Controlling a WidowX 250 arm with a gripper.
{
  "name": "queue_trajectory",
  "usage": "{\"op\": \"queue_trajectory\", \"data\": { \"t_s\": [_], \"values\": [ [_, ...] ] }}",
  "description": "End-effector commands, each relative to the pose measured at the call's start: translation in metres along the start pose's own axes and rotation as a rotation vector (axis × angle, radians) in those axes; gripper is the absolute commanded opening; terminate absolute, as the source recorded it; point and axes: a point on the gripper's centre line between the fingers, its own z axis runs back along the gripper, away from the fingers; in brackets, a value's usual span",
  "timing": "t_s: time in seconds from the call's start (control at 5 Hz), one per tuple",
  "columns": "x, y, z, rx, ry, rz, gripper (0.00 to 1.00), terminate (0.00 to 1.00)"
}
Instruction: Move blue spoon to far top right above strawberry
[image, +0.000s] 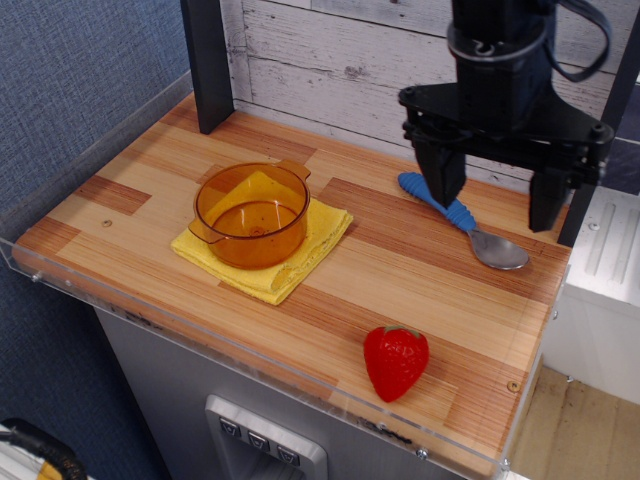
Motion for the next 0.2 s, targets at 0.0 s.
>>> {"op": "queue_trajectory", "data": {
  "t_s": [0.0],
  "values": [
    [-0.0106,0.0075,0.0135,-0.006,-0.025,-0.007,1.0,1.0]
  ]
}}
